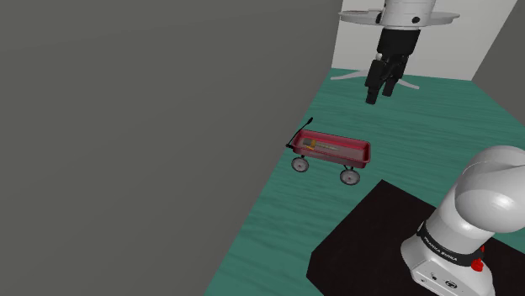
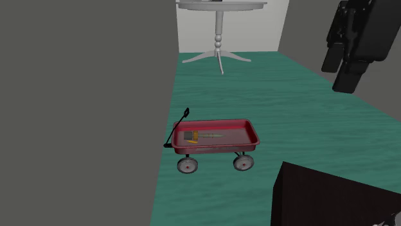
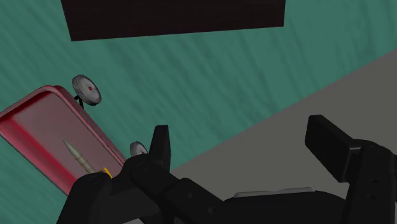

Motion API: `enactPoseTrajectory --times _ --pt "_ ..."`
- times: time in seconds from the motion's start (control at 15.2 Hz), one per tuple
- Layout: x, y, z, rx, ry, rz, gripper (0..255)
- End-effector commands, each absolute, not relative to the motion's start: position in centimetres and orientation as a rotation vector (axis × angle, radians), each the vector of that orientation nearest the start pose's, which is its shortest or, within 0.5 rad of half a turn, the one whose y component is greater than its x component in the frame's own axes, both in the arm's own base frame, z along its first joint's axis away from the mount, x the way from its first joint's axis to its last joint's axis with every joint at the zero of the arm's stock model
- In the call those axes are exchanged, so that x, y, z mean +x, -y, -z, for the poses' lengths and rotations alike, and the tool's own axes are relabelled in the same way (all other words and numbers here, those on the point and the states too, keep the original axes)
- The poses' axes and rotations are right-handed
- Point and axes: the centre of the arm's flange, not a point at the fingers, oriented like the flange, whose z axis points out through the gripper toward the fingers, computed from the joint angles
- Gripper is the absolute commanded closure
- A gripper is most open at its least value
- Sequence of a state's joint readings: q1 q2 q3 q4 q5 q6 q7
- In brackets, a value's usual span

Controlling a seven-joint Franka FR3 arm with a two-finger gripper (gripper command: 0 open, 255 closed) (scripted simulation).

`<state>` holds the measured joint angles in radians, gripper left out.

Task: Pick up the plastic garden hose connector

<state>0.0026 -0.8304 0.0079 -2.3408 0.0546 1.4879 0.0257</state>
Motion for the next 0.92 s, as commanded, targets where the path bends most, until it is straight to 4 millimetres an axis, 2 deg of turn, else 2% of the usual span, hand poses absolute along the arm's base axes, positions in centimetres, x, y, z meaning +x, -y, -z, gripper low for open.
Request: enactPoseTrajectory --times 0.0,0.86 --pt "28.6 -1.0 -60.4 -3.093 -0.022 -0.036 0" --pt "35.3 10.2 -48.9 -3.061 0.17 -0.015 0"
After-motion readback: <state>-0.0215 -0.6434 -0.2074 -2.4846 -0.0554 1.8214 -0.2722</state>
